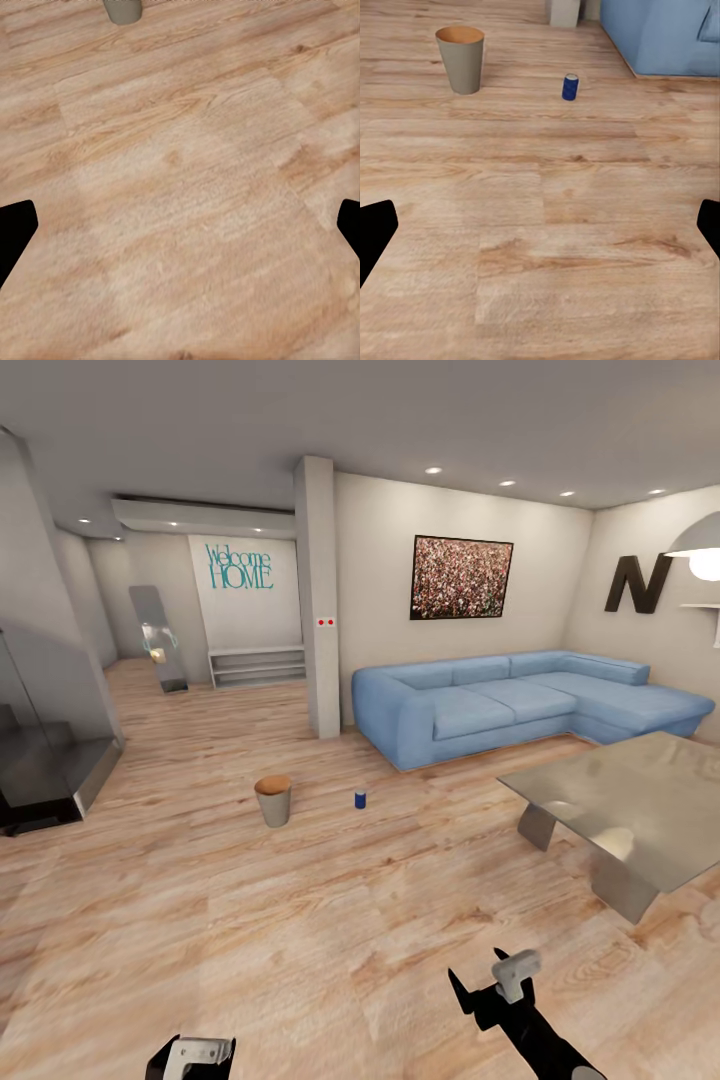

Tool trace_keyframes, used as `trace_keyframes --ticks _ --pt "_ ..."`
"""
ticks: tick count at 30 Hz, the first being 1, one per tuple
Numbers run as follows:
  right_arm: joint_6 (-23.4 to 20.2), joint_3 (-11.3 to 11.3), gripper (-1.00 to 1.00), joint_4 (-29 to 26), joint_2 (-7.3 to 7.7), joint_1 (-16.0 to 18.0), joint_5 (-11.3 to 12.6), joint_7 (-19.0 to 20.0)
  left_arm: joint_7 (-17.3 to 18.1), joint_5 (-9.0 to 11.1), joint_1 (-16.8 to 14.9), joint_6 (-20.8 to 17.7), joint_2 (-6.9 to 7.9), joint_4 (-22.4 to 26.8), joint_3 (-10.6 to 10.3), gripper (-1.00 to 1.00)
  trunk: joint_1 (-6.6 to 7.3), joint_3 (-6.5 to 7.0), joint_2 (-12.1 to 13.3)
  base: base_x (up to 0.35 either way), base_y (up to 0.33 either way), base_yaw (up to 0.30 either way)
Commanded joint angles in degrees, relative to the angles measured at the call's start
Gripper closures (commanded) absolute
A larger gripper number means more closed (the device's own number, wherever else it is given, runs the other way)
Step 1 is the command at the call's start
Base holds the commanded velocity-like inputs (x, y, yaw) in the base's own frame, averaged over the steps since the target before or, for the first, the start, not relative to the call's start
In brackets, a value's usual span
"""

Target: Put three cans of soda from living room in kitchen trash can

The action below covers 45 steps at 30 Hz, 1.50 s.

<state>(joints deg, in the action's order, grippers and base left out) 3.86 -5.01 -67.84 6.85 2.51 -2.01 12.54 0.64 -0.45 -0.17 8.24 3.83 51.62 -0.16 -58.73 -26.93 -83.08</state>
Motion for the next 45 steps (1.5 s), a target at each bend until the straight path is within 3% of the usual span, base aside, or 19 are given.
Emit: trace_keyframes --ticks 1,45 --pt "0.0 0.0 -1.0 0.0 0.0 0.0 0.0 0.0 0.0 0.0 0.0 0.0 -0.01 0.0 0.0 -1.0 0.0 0.0 0.0 0.135 0.022 0.0" --pt "0.1 -0.1 -1.0 0.6 -0.66 0.0 0.2 -0.9 0.0 -0.1 0.0 0.3 -0.05 -0.6 -0.3 -1.0 0.0 0.0 0.0 0.283 0.114 0.0"
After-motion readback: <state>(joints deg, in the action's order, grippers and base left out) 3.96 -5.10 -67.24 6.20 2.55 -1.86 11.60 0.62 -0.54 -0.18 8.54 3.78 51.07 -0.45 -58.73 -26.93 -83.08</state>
